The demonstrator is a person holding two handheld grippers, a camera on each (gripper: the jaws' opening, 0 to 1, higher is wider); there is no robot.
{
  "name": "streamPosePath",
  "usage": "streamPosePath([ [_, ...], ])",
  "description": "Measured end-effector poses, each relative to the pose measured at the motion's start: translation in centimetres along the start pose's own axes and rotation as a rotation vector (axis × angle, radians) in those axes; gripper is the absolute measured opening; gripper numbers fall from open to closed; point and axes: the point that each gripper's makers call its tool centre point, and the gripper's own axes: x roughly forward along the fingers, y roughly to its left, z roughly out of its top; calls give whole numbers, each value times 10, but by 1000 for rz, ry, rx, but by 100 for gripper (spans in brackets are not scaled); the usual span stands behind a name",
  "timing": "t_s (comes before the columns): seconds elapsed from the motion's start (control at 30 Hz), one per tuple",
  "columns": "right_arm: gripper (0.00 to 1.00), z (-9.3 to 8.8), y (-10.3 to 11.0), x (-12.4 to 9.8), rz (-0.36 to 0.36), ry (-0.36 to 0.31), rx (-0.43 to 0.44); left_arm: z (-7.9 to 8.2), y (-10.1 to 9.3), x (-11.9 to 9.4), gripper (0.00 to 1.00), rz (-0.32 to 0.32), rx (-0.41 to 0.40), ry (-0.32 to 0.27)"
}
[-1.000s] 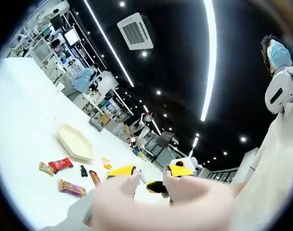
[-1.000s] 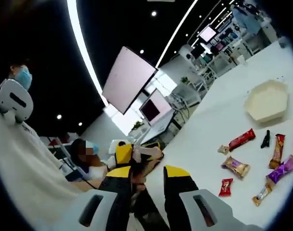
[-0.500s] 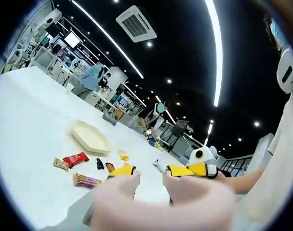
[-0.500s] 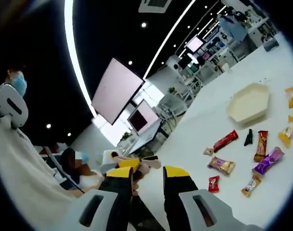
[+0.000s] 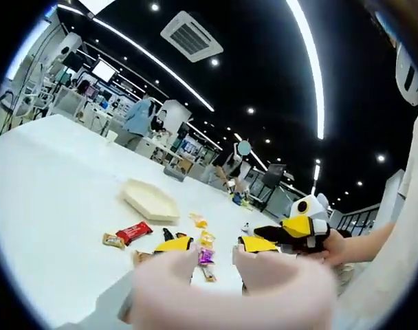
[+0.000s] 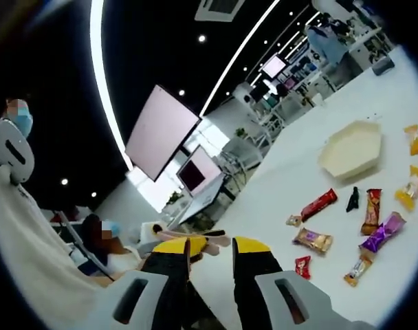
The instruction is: Place the target food into the container with the food tongs after gripping and lifting it, then release it inside without dropping or visibly crushing the food.
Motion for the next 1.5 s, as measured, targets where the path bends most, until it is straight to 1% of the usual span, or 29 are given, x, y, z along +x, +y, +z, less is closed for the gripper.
streamPosePath([
  [0.13, 24, -2, -4, -2, -15, 6, -3, -4, 3, 0, 25, 10, -8, 5],
  [0.27, 24, -1, -7, -6, -30, -1, -4, -6, 8, 1, 25, 25, -20, -2],
  [0.4, 24, 1, -10, -9, -45, -5, -7, -6, 12, 2, 25, 36, -17, -4],
  [0.6, 24, 3, -15, -10, -61, -21, -7, -9, 20, 3, 24, 63, -8, 9],
  [0.7, 24, 2, -15, -10, -65, -22, -5, -9, 24, 2, 24, 78, -22, -1],
  [0.87, 24, -2, -18, -13, -80, -4, -7, -7, 28, 2, 24, 93, -34, -19],
  [1.07, 24, 3, -19, -15, -85, -30, -8, -6, 34, 1, 25, 116, -18, -19],
  [1.13, 24, 2, -18, -15, -88, -28, -14, -7, 35, 0, 24, 124, -14, -22],
  [1.27, 24, 0, -19, -18, -96, -31, -16, -14, 40, -2, 24, 150, 9, 2],
  [1.3, 23, -1, -19, -19, -96, -33, -13, -16, 43, -4, 24, 164, 21, 4],
  [1.4, 23, -4, -19, -21, -104, -29, -12, -16, 47, -6, 24, 185, 57, -5],
  [1.5, 23, -6, -21, -22, -114, -31, -7, -17, 51, -6, 25, 197, 62, 10],
])
